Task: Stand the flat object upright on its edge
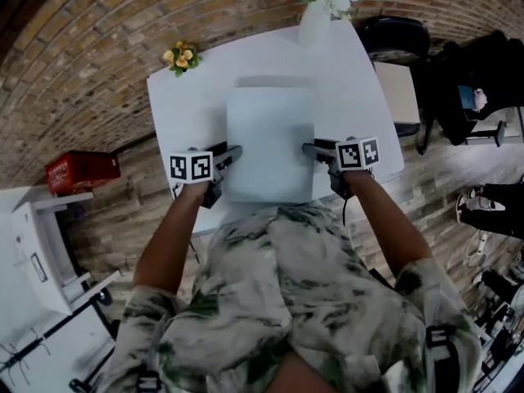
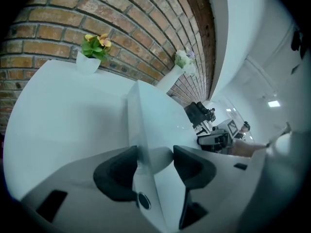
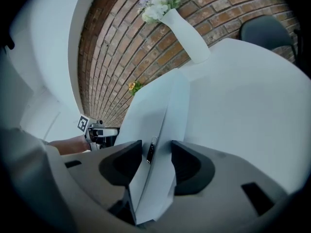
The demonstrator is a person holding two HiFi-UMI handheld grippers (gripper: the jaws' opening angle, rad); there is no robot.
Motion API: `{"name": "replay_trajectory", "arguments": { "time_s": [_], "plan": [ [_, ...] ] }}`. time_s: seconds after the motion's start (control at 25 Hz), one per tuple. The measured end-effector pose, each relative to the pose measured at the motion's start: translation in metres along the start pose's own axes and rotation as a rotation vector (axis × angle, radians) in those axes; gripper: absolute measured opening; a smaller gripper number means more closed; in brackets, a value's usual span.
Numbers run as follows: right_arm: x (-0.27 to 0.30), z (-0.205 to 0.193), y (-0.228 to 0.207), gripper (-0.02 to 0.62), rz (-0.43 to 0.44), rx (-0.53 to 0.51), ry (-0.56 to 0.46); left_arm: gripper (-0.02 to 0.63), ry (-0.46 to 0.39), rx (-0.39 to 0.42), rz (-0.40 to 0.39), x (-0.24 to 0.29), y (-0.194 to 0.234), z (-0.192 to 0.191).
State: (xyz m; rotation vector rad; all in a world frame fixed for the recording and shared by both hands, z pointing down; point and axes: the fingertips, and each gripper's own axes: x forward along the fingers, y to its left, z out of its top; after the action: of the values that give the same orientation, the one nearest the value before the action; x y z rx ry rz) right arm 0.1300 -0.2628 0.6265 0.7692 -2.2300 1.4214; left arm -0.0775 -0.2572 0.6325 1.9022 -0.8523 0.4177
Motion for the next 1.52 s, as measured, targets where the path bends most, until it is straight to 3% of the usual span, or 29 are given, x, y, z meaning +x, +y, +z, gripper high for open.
{"name": "replay_trajectory", "arguments": {
  "time_s": [0.48, 1.04, 1.52],
  "plan": [
    [-0.054, 0.042, 0.011, 0.204, -0.048, -0.205, -0.092, 0.241, -0.062, 0.141, -0.011, 0.002, -0.050, 0.043],
    [-0.102, 0.104, 0.004, 0.195, -0.134, -0.533, -0.192, 0.236, -0.159, 0.365, 0.038, 0.019, -0.100, 0.116],
    [-0.121, 0.149, -0.014, 0.190, -0.229, -0.730, -0.267, 0.233, -0.210, 0.482, 0.115, 0.046, -0.116, 0.149]
  ]
}}
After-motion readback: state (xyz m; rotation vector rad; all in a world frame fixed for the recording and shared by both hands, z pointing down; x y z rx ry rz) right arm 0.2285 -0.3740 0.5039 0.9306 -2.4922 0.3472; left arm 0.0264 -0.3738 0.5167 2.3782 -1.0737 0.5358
